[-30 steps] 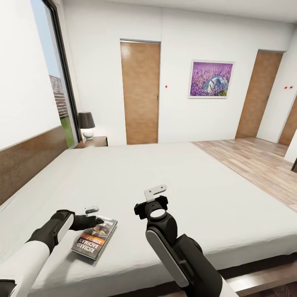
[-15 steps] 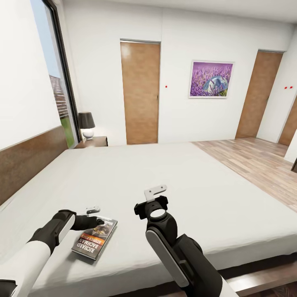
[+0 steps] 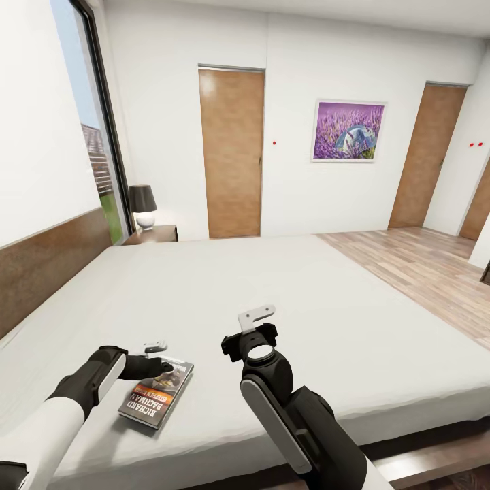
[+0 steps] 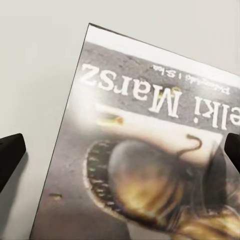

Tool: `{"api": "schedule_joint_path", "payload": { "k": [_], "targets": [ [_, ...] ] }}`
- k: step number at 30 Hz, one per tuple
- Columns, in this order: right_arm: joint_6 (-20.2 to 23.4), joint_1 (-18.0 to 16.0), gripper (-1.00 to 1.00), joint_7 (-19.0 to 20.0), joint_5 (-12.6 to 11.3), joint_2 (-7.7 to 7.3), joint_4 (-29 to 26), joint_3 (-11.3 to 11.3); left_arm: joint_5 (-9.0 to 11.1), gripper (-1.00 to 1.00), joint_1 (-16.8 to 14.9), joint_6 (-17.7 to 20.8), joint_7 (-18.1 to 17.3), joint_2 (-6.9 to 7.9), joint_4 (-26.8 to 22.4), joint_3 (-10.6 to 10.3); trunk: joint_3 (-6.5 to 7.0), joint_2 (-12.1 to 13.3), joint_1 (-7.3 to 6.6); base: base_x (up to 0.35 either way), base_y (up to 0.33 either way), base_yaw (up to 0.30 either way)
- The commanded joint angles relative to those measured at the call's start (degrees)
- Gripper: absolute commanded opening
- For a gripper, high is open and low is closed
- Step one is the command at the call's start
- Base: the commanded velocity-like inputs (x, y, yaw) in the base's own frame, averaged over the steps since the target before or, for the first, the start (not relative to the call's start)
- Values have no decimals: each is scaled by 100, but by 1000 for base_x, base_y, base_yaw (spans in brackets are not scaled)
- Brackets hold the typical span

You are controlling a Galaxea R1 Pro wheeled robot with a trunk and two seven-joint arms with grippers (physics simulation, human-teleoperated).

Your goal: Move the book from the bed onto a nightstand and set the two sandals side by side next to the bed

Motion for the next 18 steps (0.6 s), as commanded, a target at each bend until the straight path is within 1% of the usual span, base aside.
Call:
{"api": "schedule_joint_path", "payload": {
  "k": [1,7,18],
  "targets": [
    [20,-7,100,-60,-53,1,-4,6,161,100,2,56,18,5,63,-41,-8,-2,0,0,0,0],
    [20,-7,100,-60,-53,1,-4,7,161,100,2,56,12,5,58,-50,-8,-2,0,0,0,0],
    [20,-7,100,-60,-53,1,-4,5,161,100,2,55,-136,6,55,-78,-8,-2,0,0,0,0]
  ]
}}
